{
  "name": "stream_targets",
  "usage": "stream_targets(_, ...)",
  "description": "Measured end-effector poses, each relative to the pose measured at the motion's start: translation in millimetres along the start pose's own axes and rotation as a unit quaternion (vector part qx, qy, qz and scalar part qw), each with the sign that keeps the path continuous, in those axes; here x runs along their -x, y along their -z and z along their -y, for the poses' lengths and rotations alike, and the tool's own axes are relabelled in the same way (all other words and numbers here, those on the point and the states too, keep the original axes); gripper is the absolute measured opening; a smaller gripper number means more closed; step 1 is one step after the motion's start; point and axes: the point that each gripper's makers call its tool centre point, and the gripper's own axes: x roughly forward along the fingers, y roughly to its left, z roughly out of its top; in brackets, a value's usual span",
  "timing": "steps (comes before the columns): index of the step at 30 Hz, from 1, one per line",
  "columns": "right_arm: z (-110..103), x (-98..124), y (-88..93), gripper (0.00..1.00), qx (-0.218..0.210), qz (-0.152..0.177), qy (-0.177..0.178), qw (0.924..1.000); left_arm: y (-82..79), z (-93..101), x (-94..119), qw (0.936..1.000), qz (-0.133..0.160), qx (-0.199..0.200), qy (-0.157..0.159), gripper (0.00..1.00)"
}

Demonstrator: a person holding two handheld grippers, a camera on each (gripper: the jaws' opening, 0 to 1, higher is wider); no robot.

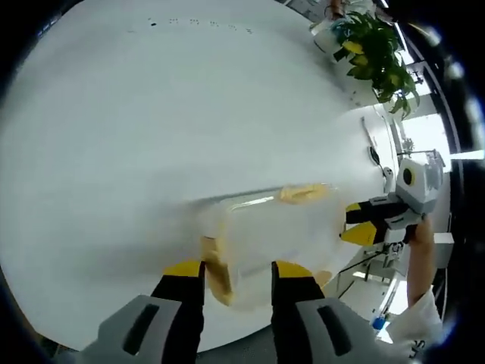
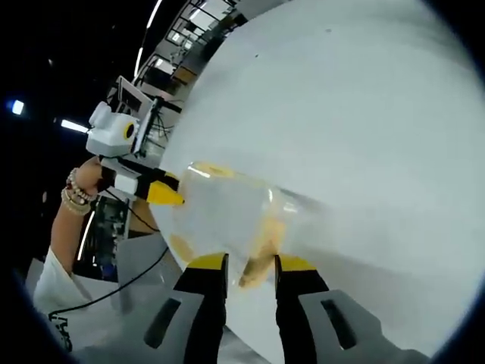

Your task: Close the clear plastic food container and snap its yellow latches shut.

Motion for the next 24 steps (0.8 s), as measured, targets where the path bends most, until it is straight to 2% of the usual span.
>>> stream_targets(12, -0.8, -1.0, -0.4, 0.19, -0.001, 0.0, 0.012, 0.9999, -2.7, -1.8, -2.2, 0.9998, -0.004, 0.006, 0.018, 0.26)
stream_targets(13, -0.9, -1.0, -0.4, 0.19, -0.001, 0.001, 0.012, 0.9999, -2.6, 1.3, -2.8, 0.9996, -0.005, 0.007, 0.028, 0.25)
stream_targets(15, -1.4, -0.7, 0.1, 0.19, 0.0, 0.0, 0.014, 0.9999, -2.5, 1.0, -5.9, 0.9996, -0.008, 0.018, 0.019, 0.25)
stream_targets(16, -1.3, -0.7, 0.2, 0.19, 0.002, -0.001, 0.014, 0.9999, -3.2, 1.7, -6.9, 0.9997, -0.01, 0.009, 0.019, 0.25)
stream_targets(24, -0.5, -1.5, 0.9, 0.17, 0.002, -0.008, 0.012, 0.9999, -3.0, 4.3, -9.5, 0.9996, -0.011, 0.015, 0.021, 0.25)
